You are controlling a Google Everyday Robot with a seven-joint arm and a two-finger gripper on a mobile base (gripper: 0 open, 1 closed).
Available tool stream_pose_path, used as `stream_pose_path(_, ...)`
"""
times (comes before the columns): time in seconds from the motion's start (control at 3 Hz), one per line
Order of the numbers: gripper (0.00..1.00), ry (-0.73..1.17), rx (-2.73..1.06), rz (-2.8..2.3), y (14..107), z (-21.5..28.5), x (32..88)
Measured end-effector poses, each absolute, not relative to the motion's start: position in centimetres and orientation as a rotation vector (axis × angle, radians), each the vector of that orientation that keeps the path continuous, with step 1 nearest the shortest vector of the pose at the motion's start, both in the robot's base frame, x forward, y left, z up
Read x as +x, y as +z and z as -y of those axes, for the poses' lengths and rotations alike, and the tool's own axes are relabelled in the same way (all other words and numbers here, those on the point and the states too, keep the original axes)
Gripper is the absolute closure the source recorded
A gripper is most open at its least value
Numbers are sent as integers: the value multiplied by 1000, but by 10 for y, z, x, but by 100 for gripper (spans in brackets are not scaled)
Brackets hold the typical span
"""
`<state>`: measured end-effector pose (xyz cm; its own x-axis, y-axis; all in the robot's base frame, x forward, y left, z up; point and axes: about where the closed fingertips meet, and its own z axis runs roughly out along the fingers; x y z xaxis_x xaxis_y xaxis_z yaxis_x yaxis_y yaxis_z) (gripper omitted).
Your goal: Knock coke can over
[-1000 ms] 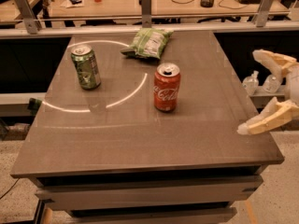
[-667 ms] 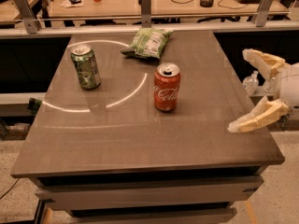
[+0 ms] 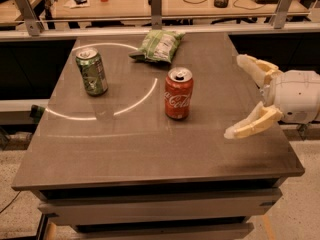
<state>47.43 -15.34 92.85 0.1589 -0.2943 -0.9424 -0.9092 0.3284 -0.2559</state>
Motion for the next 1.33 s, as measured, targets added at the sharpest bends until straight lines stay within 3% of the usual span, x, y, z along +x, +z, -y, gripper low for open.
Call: stream_pose_path(1.33,0,652,-1114,-1371,905,142,508)
